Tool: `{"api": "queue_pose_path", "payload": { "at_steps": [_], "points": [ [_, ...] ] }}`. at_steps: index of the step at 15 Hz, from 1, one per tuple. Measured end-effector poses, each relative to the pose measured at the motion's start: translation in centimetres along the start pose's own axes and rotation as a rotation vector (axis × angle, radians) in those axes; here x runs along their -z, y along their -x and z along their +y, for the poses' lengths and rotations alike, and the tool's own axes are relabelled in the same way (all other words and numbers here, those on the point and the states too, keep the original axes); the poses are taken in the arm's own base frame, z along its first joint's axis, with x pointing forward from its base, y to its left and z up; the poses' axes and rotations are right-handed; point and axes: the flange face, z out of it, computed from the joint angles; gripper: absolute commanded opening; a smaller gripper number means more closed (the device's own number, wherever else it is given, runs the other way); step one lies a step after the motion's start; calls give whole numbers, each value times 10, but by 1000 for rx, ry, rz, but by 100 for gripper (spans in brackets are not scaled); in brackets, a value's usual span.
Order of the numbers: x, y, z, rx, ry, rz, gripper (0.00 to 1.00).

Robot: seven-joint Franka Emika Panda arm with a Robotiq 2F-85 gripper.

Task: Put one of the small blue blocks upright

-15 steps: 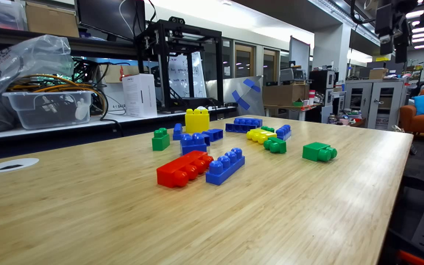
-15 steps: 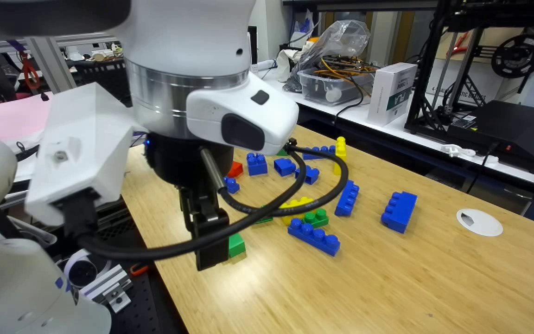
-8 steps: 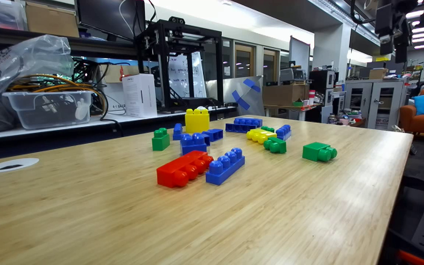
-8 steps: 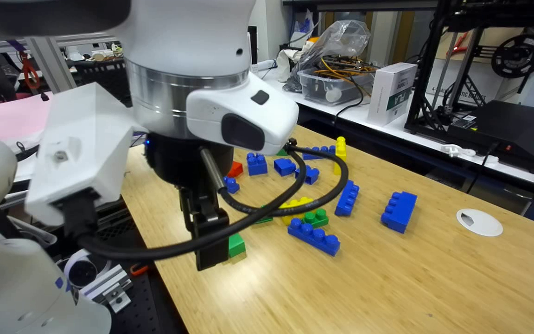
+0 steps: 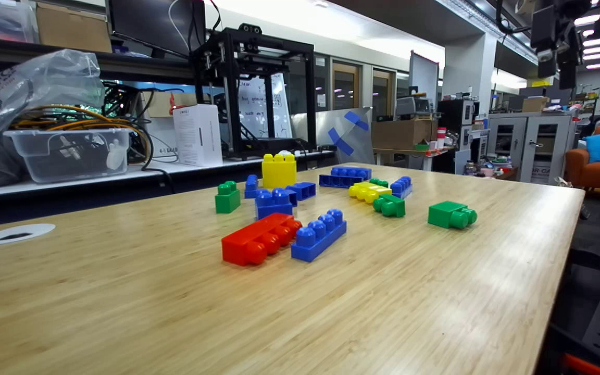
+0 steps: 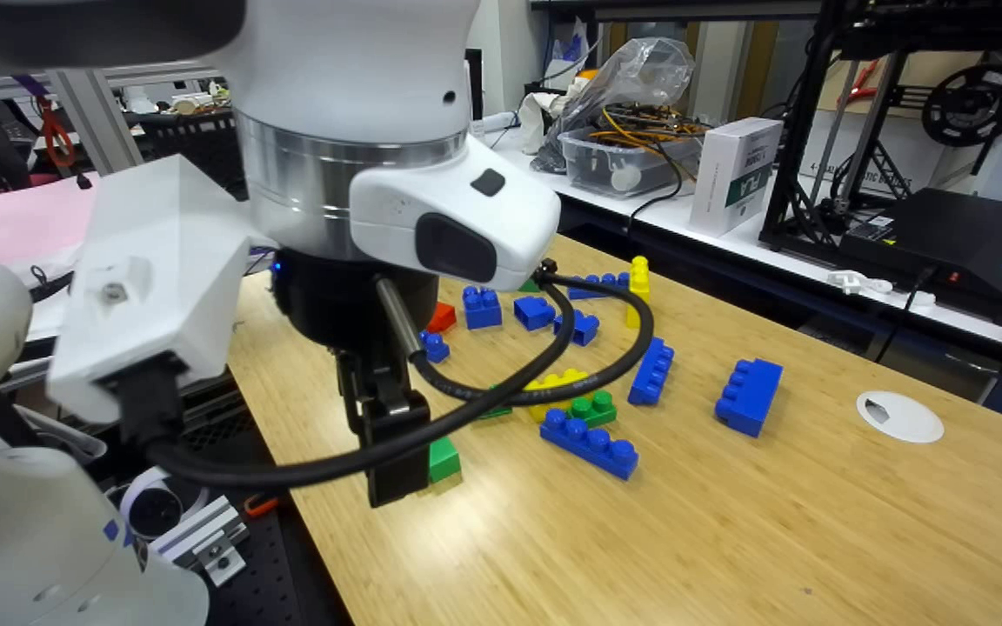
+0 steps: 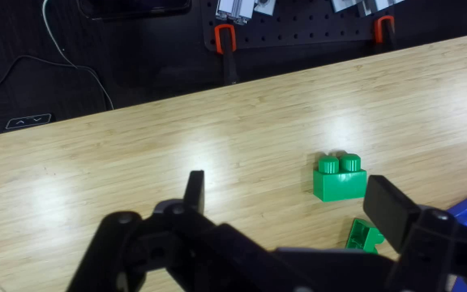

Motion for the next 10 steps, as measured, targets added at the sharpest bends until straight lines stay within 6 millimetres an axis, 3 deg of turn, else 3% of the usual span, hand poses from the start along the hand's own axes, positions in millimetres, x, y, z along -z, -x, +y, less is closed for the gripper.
{"api": "queue_pose_path", "payload": {
  "at_steps": [10],
  "points": [
    [2, -4, -6, 13, 0, 6, 100]
  ]
}}
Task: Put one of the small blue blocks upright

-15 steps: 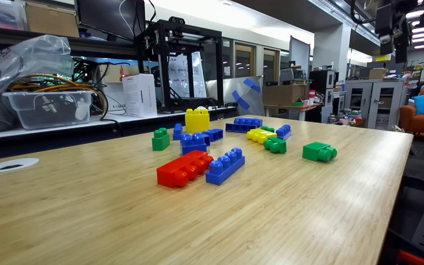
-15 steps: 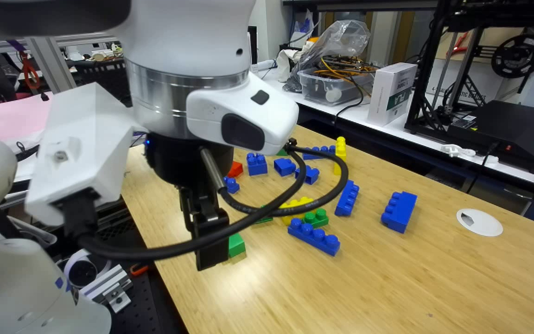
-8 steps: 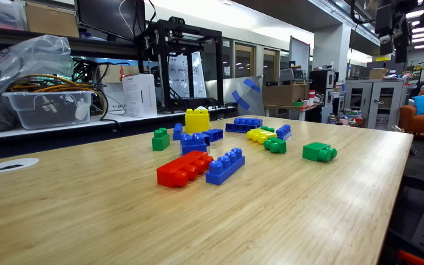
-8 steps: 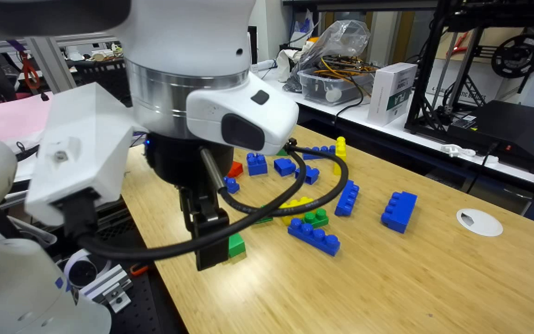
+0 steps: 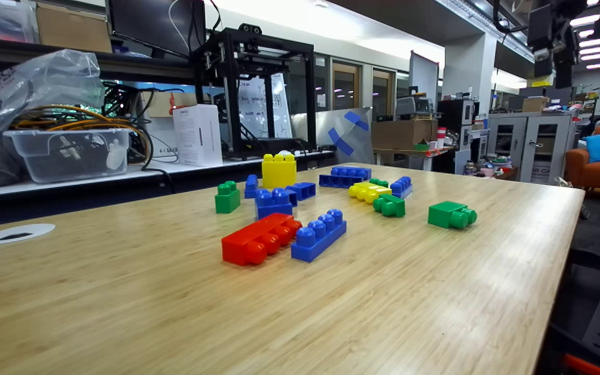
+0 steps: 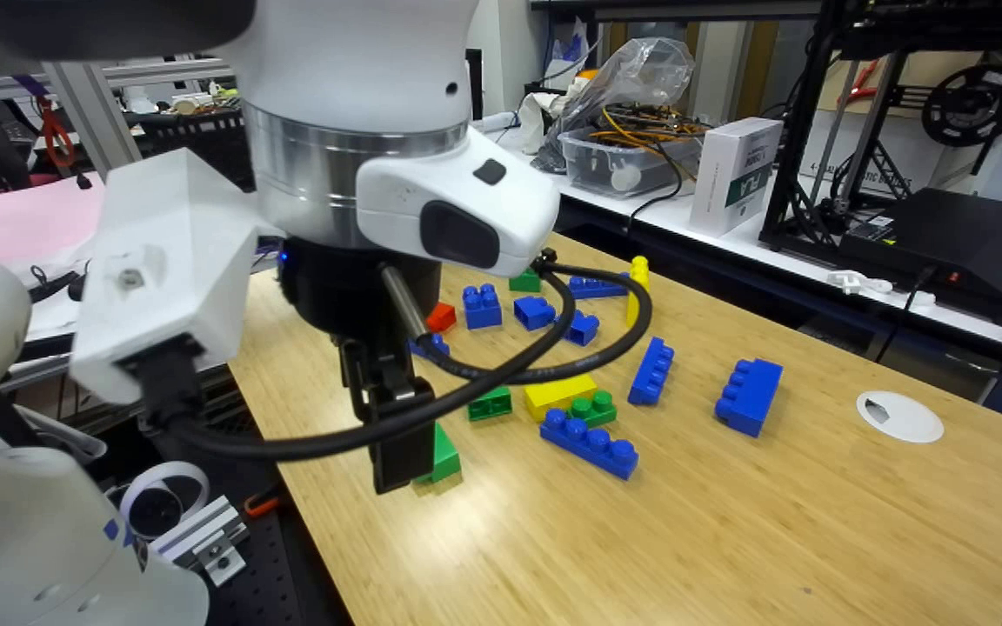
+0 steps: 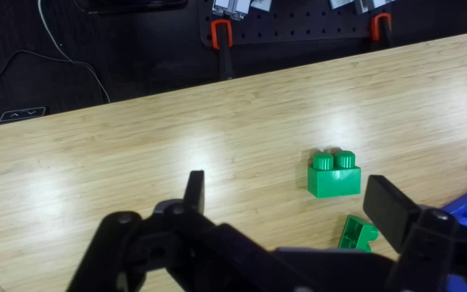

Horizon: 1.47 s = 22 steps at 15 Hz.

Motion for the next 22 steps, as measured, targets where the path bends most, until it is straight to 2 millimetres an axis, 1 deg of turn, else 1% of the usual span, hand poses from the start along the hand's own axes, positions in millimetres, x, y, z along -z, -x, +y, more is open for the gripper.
{"api": "queue_pose_path", "payload": {
  "at_steps": [3, 8, 12, 19, 22],
  "points": [
    [3, -14, -16, 40, 5, 25, 100],
    [10, -56, -55, 135, 39, 95, 100],
    [13, -98, -83, 192, 73, 140, 100],
    [15, -179, -126, 245, 151, 116, 100],
    [13, -209, -146, 271, 170, 108, 100]
  ]
}}
